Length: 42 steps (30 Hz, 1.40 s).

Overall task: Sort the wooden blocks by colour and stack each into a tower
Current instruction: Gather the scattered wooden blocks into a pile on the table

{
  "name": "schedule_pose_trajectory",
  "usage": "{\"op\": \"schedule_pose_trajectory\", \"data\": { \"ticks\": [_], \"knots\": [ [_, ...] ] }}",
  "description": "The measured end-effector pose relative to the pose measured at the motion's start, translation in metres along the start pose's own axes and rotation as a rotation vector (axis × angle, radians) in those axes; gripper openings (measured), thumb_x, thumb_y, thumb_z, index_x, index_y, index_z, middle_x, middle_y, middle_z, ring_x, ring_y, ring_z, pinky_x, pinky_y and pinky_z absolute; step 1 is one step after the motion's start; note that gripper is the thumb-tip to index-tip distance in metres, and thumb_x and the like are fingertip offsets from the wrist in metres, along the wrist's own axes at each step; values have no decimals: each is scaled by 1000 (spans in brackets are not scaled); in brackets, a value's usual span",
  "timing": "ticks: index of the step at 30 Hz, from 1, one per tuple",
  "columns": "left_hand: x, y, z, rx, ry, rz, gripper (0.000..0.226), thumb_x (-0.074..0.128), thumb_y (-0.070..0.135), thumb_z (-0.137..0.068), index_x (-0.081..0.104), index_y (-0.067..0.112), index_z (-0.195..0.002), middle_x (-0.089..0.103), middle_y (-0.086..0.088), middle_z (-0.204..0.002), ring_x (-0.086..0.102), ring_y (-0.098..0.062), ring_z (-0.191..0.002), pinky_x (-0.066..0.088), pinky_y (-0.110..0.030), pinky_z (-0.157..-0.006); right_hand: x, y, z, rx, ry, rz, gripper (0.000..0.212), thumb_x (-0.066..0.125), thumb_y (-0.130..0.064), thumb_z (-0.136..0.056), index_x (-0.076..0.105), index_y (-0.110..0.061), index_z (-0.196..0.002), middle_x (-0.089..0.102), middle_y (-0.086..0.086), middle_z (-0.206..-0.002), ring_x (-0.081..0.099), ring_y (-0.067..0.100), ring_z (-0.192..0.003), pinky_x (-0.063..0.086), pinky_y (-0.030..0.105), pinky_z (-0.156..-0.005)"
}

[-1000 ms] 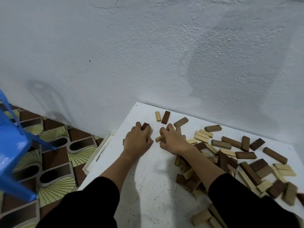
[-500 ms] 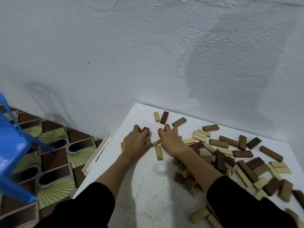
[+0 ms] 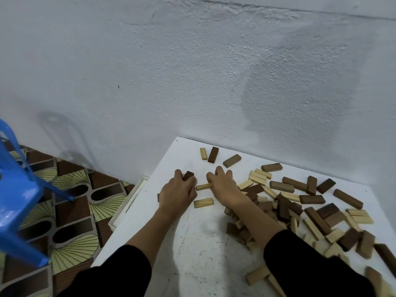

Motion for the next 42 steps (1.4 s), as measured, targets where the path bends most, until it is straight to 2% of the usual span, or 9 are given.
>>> {"op": "schedule_pose_trajectory", "data": {
  "ticks": [12,16,20,24,26,31,35,38,42],
  "knots": [
    [-38,67,-9,15,183,343,28,60,31,-88,64,27,-115,48,-7,-103,56,-25,-69,47,-30,-61,-75,40,57,87,305,-343,15,52,-8,-92,59,-13,-105,39,0,-105,43,27,-99,34,30,-85],
    [-34,118,1,90,90,398,42,48,40,-91,49,36,-133,41,-1,-125,59,-20,-89,47,-29,-70,-82,77,104,273,305,-326,24,55,-12,-92,58,-10,-116,44,13,-121,40,31,-113,34,34,-95],
    [-6,138,12,125,-69,332,57,49,42,-92,32,30,-144,42,-4,-128,56,-24,-102,48,-34,-77,-57,90,146,293,411,-354,21,57,-12,-88,63,-6,-107,51,16,-109,48,34,-99,33,32,-79],
    [19,138,28,197,-51,260,46,48,35,-93,47,23,-137,45,-3,-132,40,-21,-118,38,-31,-90,-32,82,166,315,516,-325,32,49,-29,-81,66,-9,-100,56,16,-100,52,34,-88,33,34,-73],
    [25,137,33,188,-20,303,42,49,33,-92,51,23,-133,43,0,-137,37,-20,-122,35,-33,-96,-24,76,170,275,502,-280,40,44,-36,-86,62,-13,-114,57,16,-113,54,36,-98,46,41,-78],
    [30,135,38,222,-72,458,45,48,26,-96,45,19,-140,41,0,-145,33,-19,-135,32,-40,-110,-11,71,173,224,406,-204,49,19,-48,-100,40,-23,-136,53,11,-135,49,37,-122,42,55,-97],
    [27,132,38,270,-75,463,48,36,35,-95,46,18,-139,40,0,-145,32,-18,-136,29,-41,-113,-17,69,174,248,399,-188,52,14,-48,-100,45,-23,-133,52,9,-135,46,35,-122,39,54,-97],
    [16,125,36,238,-39,509,56,26,42,-93,49,14,-136,43,-4,-143,33,-19,-133,21,-28,-112,-26,73,171,227,452,-195,47,26,-44,-98,49,-21,-133,52,10,-135,47,32,-121,39,51,-97],
    [6,85,29,8,52,495,41,54,16,-91,52,5,-130,50,-12,-134,38,-27,-126,30,-29,-102,-43,78,153,198,417,-287,59,24,-49,-92,46,-20,-138,41,8,-144,38,31,-129,33,50,-105]
  ]
}}
Point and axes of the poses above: each hand's wrist, its own z-axis away from the middle knuckle, its own x-axis out of the palm, y = z × x, the point moved 3 cm from there along -z, towards the middle knuckle
